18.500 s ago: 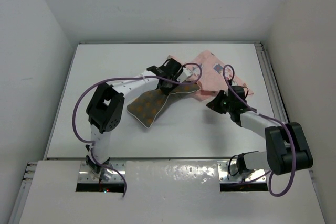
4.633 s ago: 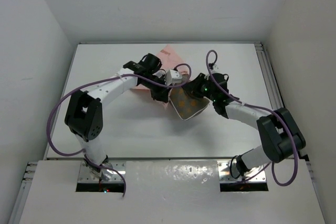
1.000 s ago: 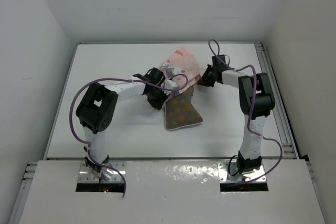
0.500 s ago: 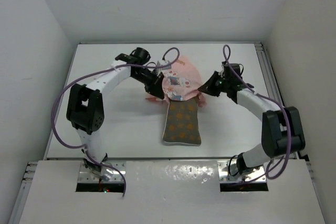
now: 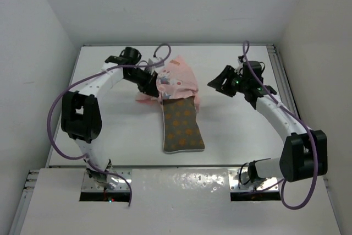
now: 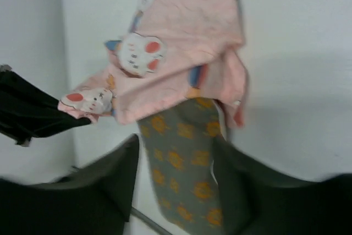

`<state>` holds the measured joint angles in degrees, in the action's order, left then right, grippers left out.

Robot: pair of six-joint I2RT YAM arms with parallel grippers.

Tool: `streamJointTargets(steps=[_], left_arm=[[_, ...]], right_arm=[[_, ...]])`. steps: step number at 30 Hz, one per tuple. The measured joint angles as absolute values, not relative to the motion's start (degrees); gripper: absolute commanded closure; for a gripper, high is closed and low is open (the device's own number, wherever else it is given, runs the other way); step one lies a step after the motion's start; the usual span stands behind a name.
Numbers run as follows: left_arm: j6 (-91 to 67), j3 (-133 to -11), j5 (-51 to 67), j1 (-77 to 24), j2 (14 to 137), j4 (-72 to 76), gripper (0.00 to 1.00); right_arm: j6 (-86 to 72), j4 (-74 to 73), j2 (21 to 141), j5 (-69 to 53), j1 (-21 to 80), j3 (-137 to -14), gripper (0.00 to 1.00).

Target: Put the pillow into the pillowcase

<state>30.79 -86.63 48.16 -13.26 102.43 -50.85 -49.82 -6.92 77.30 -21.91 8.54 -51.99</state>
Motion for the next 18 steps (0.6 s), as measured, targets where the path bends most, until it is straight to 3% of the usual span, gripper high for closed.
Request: streamJointTargets(steps=[1, 3, 4, 5, 6, 8, 11, 18], left_arm=[[31.4, -84.4, 46.0, -14.1, 102.5, -50.9, 0.97], [33.1, -80.8, 42.8, -15.9, 102.9, -51.7, 0.91], [34.2, -79.5, 41.3, -16.8, 103.1, -52.6, 0.87], [35.2, -78.6, 40.1, -17.4, 103.2, -53.3, 0.68], [36.9, -77.8, 38.9, -18.2, 103.3, -54.4, 0.58], [39.2, -77.7, 36.3, -19.2, 103.2, -56.8, 0.43], [40.5, -77.9, 32.1, -20.1, 103.0, -57.7, 0.31], [35.5, -83.3, 19.9, -25.4, 98.2, -48.1, 0.32]], right_arm=[[-47.5, -8.5, 77.7, -21.2, 9.6, -51.9, 0.24], [-44.1, -10.3, 78.3, -20.3, 12.5, -51.2, 0.13], [-42.3, -10.7, 78.6, -20.2, 14.5, -50.5, 0.02], [-41.0, -11.1, 79.2, -20.2, 16.4, -49.8, 0.01], [-39.8, -11.3, 80.0, -20.4, 18.1, -49.4, 0.01], [-37.9, -12.1, 82.5, -21.0, 21.2, -49.3, 0.01], [-36.1, -12.8, 85.8, -21.0, 23.8, -49.3, 0.01], [-34.9, -11.2, 85.8, -20.1, 25.7, -47.3, 0.01]])
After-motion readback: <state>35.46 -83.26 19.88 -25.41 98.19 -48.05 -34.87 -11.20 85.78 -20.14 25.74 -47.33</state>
